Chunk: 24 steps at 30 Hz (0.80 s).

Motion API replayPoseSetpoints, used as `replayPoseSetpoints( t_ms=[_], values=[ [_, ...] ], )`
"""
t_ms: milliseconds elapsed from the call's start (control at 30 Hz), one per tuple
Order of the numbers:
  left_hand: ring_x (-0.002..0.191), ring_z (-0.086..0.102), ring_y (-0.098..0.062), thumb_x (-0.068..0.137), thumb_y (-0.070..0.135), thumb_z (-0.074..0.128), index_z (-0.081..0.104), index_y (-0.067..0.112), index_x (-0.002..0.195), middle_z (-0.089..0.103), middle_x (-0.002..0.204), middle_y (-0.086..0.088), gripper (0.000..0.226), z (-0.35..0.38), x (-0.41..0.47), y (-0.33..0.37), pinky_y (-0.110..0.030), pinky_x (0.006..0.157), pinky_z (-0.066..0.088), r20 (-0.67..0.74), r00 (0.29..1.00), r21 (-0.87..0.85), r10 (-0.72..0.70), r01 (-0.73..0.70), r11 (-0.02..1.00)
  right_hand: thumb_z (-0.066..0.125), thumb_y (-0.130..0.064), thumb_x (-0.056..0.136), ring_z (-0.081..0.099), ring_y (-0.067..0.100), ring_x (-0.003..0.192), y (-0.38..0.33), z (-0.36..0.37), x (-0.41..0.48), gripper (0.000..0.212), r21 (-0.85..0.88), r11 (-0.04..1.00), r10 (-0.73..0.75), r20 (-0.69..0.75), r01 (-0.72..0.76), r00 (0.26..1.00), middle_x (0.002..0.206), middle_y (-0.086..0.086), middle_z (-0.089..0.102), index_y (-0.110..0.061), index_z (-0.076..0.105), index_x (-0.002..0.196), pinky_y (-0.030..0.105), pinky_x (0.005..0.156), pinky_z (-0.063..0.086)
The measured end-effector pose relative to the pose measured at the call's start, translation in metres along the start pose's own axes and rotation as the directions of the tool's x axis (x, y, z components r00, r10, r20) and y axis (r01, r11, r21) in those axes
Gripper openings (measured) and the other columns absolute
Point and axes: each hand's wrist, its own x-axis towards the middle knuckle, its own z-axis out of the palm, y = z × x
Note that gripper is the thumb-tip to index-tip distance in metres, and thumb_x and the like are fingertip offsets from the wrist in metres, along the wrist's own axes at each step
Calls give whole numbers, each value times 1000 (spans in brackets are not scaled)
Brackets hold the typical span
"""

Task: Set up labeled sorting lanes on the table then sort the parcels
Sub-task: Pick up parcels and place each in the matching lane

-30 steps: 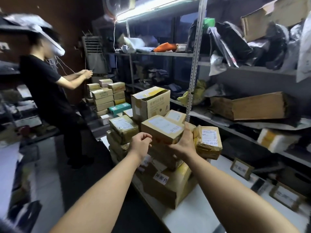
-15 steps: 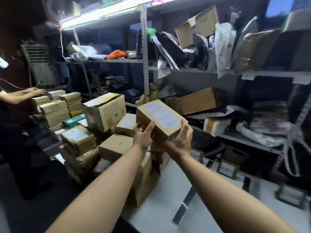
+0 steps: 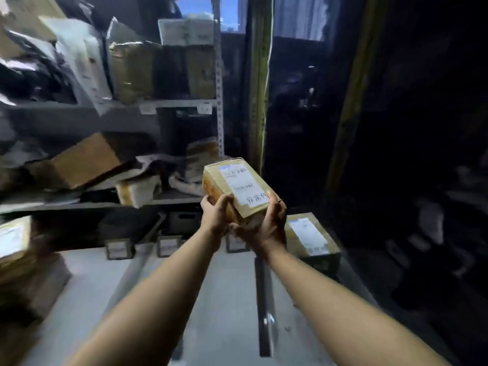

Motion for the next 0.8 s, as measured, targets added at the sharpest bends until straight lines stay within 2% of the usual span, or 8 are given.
replayPoseSetpoints(
  t_ms=[100, 167, 233, 300, 400, 567, 700, 800],
  values=[
    [104, 70, -34, 62, 49, 74, 42, 23, 138, 65, 126, -11, 86, 73, -1, -27, -38, 62, 59, 130, 992, 48, 6, -12, 999, 80, -73, 49, 27, 19, 137, 40, -64, 9, 137, -71, 997, 33, -80, -39, 996, 151, 9, 25, -17, 19, 158, 29, 109, 34],
    [103, 71, -29, 66, 53, 74, 55, 28, 127, 70, 121, -6, 68, 108, -2, -46, -49, 82, 59, 202, 979, 105, 15, -37, 994, 90, -58, 56, 30, 26, 139, 65, -93, 14, 131, -117, 990, 67, -133, -82, 989, 152, 13, 26, -16, 20, 158, 34, 109, 37],
    [103, 70, -22, 84, 48, 68, 61, 25, 117, 72, 115, -2, 40, 132, -8, -60, -42, 88, 56, 258, 966, 165, 19, -63, 984, 88, -59, 60, 31, 30, 138, 89, -111, 18, 126, -170, 979, 78, -182, -109, 980, 152, 16, 27, -17, 20, 158, 38, 108, 39],
    [100, 64, -15, 97, 39, 59, 61, 18, 117, 69, 112, -3, 29, 144, -5, -74, -40, 89, 51, 190, 981, 246, 28, -75, 966, 86, -62, 60, 30, 29, 138, 107, -123, 21, 125, -185, 968, 133, -197, -170, 971, 153, 15, 25, -19, 20, 158, 40, 108, 38],
    [103, 63, -22, 95, 29, 60, 61, 18, 113, 67, 113, -6, 21, 145, 4, -85, -46, 96, 50, 76, 995, 355, 65, -88, 931, 87, -62, 61, 27, 29, 141, 127, -126, 26, 127, -201, 944, 228, -171, -260, 959, 155, 9, 16, -28, 13, 158, 42, 108, 41],
    [91, 66, -25, 89, 6, 58, 64, 24, 91, 69, 95, -8, 19, 133, 12, -82, -46, 88, 56, 86, 990, 380, 111, -136, 915, 84, -64, 64, 28, 34, 141, 140, -109, 29, 124, -285, 895, 330, -91, -342, 940, 157, 11, 9, -32, 7, 156, 46, 109, 42],
    [76, 63, -19, 89, -1, 56, 65, 16, 91, 67, 86, -7, 19, 126, 6, -81, -27, 63, 50, 105, 989, 371, 107, -139, 918, 83, -66, 64, 27, 36, 138, 142, -100, 28, 121, -352, 870, 351, -50, -345, 935, 157, 12, 6, -35, 5, 152, 47, 103, 45],
    [69, 58, -12, 90, 0, 57, 65, 13, 90, 65, 80, -3, 16, 123, 0, -83, -19, 55, 43, 114, 988, 372, 100, -135, 918, 85, -65, 61, 23, 37, 142, 137, -100, 28, 128, -352, 865, 368, -38, -357, 929, 159, 12, 1, -36, -1, 152, 52, 108, 43]
  ],
)
